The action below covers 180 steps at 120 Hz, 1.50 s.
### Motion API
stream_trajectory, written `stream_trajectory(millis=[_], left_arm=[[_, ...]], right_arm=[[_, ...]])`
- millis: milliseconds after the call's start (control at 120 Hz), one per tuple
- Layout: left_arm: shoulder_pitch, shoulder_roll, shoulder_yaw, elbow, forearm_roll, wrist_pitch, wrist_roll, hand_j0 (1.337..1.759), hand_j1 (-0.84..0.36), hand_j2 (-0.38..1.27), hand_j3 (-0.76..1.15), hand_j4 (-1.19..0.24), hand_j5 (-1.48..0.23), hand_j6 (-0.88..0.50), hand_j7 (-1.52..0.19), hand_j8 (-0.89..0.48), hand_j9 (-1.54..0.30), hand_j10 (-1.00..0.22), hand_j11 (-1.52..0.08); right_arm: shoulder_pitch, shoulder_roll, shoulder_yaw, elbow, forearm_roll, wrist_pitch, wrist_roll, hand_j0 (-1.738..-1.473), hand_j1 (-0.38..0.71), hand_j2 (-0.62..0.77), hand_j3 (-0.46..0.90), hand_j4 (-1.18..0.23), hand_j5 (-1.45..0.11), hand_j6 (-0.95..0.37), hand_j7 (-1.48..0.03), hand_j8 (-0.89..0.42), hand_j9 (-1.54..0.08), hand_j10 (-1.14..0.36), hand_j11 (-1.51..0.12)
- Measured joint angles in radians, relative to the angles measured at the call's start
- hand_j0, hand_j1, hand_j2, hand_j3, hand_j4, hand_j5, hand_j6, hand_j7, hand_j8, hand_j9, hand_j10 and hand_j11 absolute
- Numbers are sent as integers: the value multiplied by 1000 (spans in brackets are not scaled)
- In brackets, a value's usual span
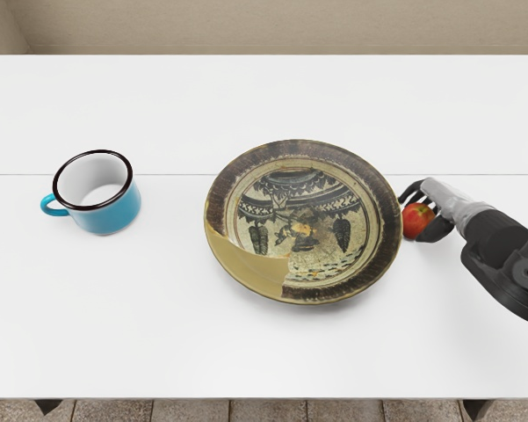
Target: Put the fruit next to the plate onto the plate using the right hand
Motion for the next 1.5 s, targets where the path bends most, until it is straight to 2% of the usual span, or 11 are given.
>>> stream_trajectory(millis=[283, 483, 650, 783, 1025, 1183, 1192, 1242, 1450, 1467, 1500], left_arm=[[0, 0, 0, 0, 0, 0, 0, 1658, 339, 1, 0, -8, -11, -8, -11, -8, -11, -8, -11], [0, 0, 0, 0, 0, 0, 0, 1658, 339, 1, 0, -8, -11, -8, -11, -8, -11, -8, -11], [0, 0, 0, 0, 0, 0, 0, 1658, 339, 1, 0, -8, -11, -8, -11, -8, -11, -8, -11], [0, 0, 0, 0, 0, 0, 0, 1658, 339, 1, 0, -8, -11, -8, -11, -8, -11, -8, -11], [-9, 0, 2, -1, 0, 0, 0, 1658, 339, 1, 0, -8, -11, -8, -11, -8, -11, -8, -11], [-9, 0, 2, -1, 0, 0, 0, 1658, 339, 1, 0, -8, -11, -8, -11, -8, -11, -8, -11], [-9, 0, 2, -1, 0, 0, 0, 1658, 339, 1, 0, -8, -11, -8, -11, -8, -11, -8, -11], [-9, 0, 2, -1, 0, 0, 0, 1658, 339, 1, 0, -8, -11, -8, -11, -8, -11, -8, -11], [-9, 0, 2, -1, 0, 0, 0, 1658, 339, 1, 0, -8, -11, -8, -11, -8, -11, -8, -11], [-10, 0, 2, -1, 1, 0, 0, 1658, 339, 1, 0, -8, -11, -8, -11, -8, -11, -8, -11], [-14, 0, 2, -1, 1, 0, 0, 1658, 339, 1, 0, -8, -11, -8, -11, -8, -11, -8, -11]], right_arm=[[0, -2, 0, 2, 1, 3, 0, -1650, 233, -3, 0, -571, -824, -377, -780, -324, -818, -517, -814], [0, -2, 0, 2, -2, 1, 0, -1651, 250, 149, -1, -646, -877, -401, -856, -351, -888, -557, -888], [0, -4, 1, 2, -3, -1, 0, -1650, 211, 228, -1, -705, -907, -471, -912, -417, -931, -635, -930], [0, -5, 2, 3, -1, 0, 1, -1649, 158, 193, 0, -719, -948, -498, -940, -438, -971, -660, -974], [0, -31, 12, 12, 5, 1, 2, -1653, 167, 260, 1, -710, -1015, -496, -963, -416, -1034, -647, -1036], [0, -64, 16, 34, 5, 1, 2, -1655, 195, 346, 1, -716, -1041, -498, -978, -423, -1056, -662, -1053], [0, -65, 16, 35, 5, 2, 1, -1655, 204, 424, 2, -716, -1044, -500, -980, -413, -1057, -649, -1053], [0, -75, 17, 41, 6, 1, 1, -1655, 212, 381, 1, -720, -1056, -491, -987, -409, -1066, -641, -1056], [4, -108, 35, 71, 14, 8, 2, -1656, 246, 449, 0, -730, -1082, -471, -1005, -387, -1082, -629, -1067], [6, -111, 38, 74, 15, 10, 2, -1656, 239, 415, 0, -730, -1084, -464, -1006, -375, -1081, -620, -1066], [9, -116, 46, 79, 16, 18, 2, -1656, 252, 464, 0, -732, -1084, -468, -1008, -387, -1076, -627, -1065]])
